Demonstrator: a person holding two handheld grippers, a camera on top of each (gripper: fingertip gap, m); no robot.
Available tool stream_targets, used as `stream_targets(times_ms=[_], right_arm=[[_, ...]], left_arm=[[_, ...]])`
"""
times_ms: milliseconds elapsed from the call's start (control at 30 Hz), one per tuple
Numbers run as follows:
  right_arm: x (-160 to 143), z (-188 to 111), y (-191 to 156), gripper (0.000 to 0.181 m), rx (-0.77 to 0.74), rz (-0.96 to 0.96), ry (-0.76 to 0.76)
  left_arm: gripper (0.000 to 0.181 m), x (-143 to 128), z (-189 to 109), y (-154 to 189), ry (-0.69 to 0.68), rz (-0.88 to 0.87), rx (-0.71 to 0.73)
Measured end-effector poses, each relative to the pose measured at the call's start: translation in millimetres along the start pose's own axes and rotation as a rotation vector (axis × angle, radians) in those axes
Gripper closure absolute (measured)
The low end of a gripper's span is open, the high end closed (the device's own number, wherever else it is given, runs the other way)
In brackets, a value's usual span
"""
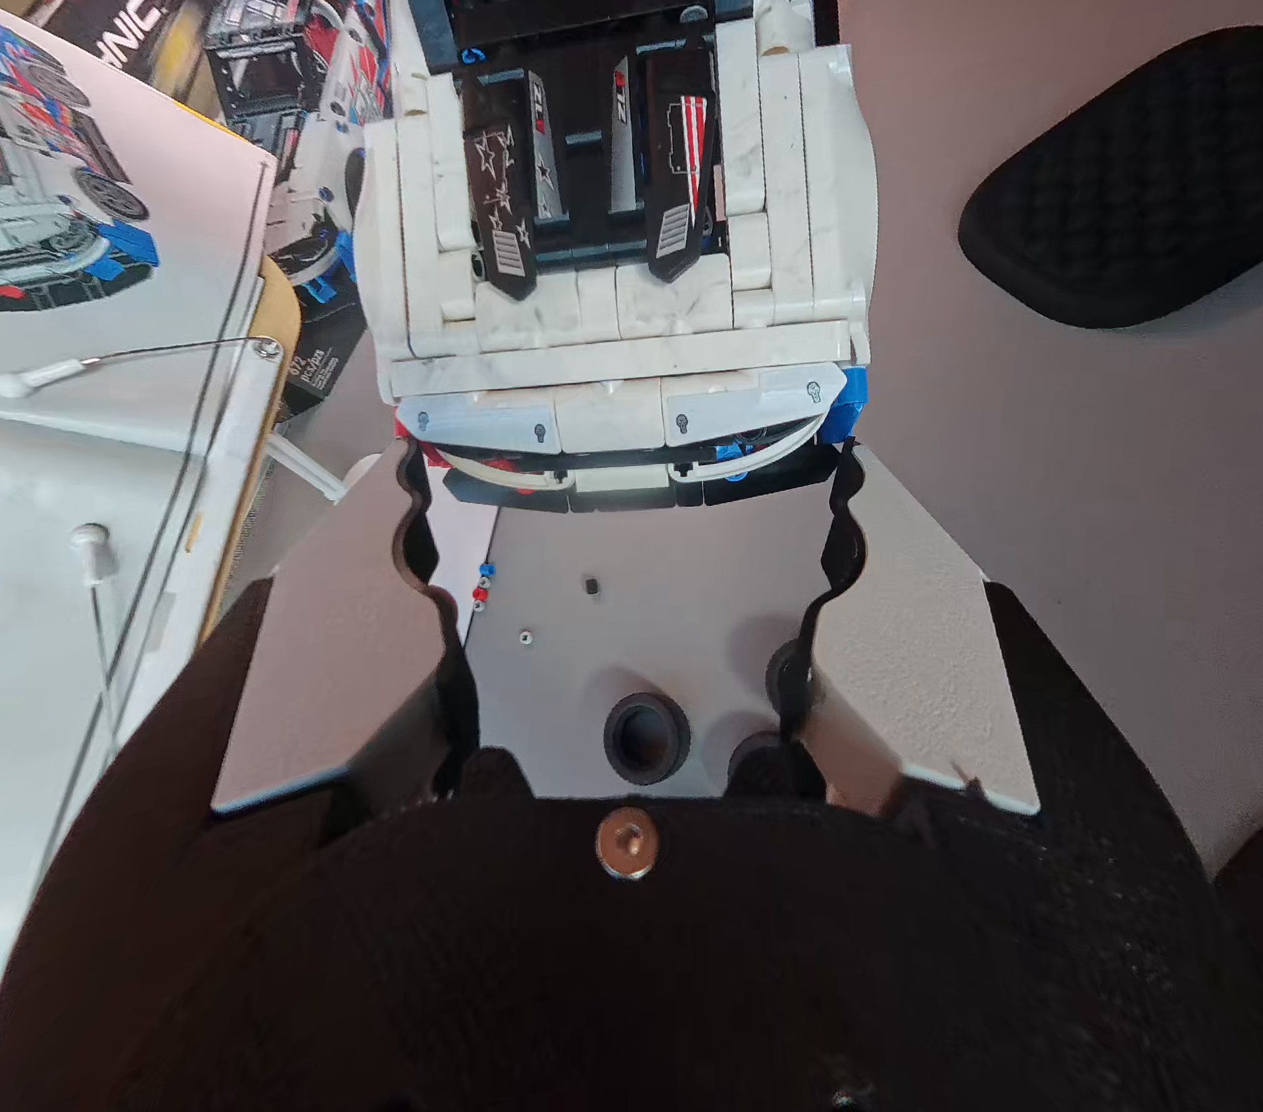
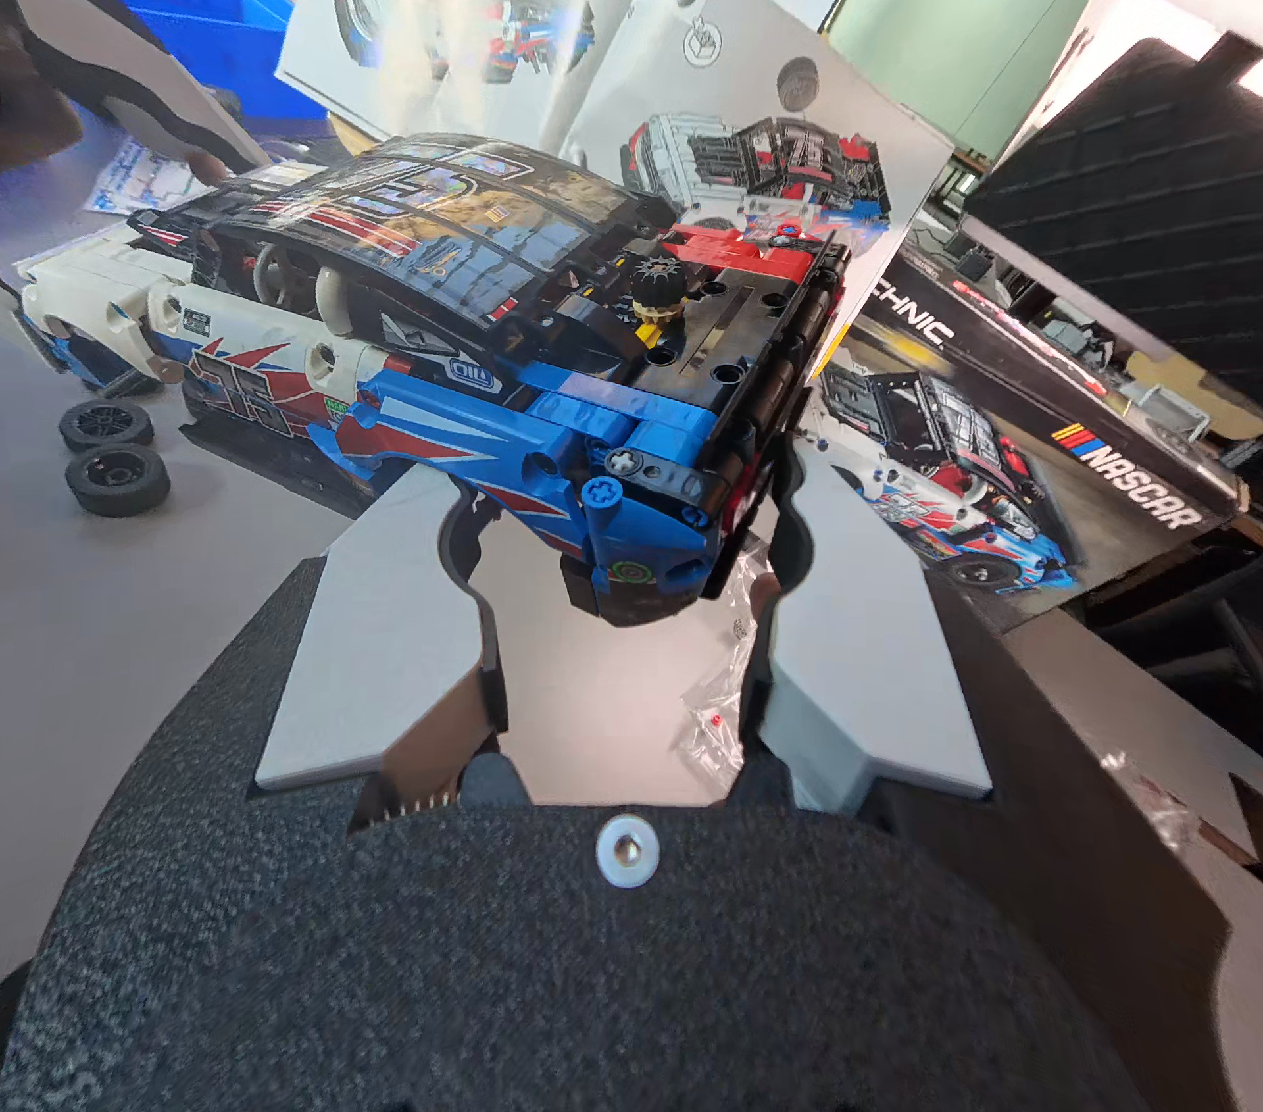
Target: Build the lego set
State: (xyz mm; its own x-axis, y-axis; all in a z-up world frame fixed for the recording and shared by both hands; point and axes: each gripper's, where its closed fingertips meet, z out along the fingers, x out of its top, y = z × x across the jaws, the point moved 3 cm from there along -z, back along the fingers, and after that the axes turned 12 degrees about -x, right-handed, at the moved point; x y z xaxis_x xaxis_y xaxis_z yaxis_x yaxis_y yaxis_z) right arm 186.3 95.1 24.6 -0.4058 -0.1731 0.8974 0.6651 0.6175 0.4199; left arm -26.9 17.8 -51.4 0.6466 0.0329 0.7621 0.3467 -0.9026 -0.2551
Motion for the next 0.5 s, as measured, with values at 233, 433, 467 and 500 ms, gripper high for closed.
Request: stream_targets(times_ms=[233, 433, 467, 500], right_arm=[[-69.0, 3.5, -15.5, 0.096, 0.031, 0.077, -0.113], [-139.0, 3.6, -47.6, 0.096, 0.094, 0.163, -0.223], [-148.8, 4.3, -52.2, 0.095, 0.100, 0.173, -0.241], [-157.6, 4.8, -56.1, 0.095, 0.105, 0.179, -0.258]], left_arm=[[0.065, -38.9, 51.1, 23.7, -0.041, -0.107, -0.122], [0.065, -81.7, 83.2, 53.8, -0.116, -0.191, -0.225], [0.065, -87.1, 87.4, 57.6, -0.128, -0.202, -0.237], [0.065, -92.0, 91.2, 60.8, -0.142, -0.210, -0.246]])
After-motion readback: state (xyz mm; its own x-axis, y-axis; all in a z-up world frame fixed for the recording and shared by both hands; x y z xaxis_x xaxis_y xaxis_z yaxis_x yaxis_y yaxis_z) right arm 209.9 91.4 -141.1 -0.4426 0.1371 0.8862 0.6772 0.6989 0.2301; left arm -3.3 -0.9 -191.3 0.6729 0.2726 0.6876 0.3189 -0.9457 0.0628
